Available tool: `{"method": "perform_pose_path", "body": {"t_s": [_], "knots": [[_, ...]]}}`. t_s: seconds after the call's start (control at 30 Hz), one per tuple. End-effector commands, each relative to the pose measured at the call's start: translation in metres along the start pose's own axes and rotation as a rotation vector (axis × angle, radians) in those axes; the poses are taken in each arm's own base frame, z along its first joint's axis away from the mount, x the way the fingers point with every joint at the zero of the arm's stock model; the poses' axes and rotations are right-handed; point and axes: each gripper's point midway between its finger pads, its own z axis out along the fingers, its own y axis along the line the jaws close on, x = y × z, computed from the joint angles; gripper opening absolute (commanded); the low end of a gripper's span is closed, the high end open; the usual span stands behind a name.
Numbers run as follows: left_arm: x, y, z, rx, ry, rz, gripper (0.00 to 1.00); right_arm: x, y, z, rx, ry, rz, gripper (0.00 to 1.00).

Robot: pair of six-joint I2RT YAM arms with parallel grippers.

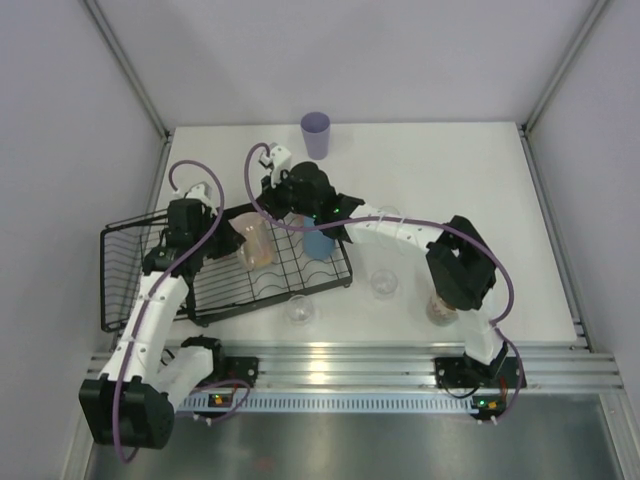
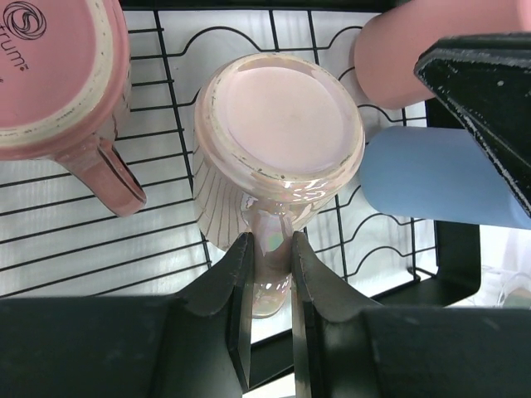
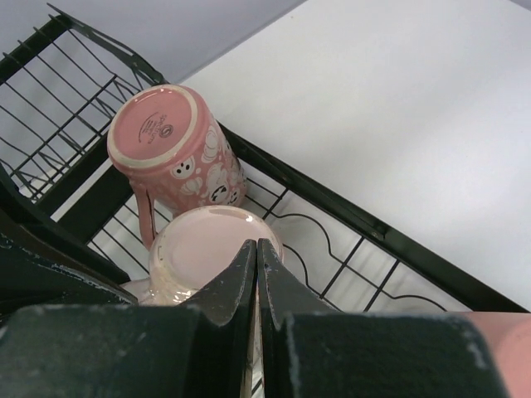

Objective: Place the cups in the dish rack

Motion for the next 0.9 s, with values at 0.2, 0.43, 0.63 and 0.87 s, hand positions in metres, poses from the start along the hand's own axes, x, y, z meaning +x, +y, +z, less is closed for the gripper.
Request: {"method": "perform_pose_path", "body": {"t_s": [0.2,0.43,0.63,0.87], "knots": [[-0.057,-0.028,-0.017,0.113,-0.270,0.038,0.00,-0.031,-0.002,-0.006,0.007,-0.059,0.007,0.00],[-0.060,-0.034,-0.023,0.136,-0.280,0.043,0.00,-0.025,-0.002,-0.001,0.003,-0.046,0.014,0.00],[-0.065,-0.031,-0.021,0.124,-0.314,0.050,0.00,-0.024,-0.002,-0.002,0.004,-0.044,0.014,0.00],[-0.073,-0.038,-0.026,0.150,-0.343,0.044,0.00,-0.020,-0.006,-0.003,0.011,-0.035,0.009,0.00]]}}
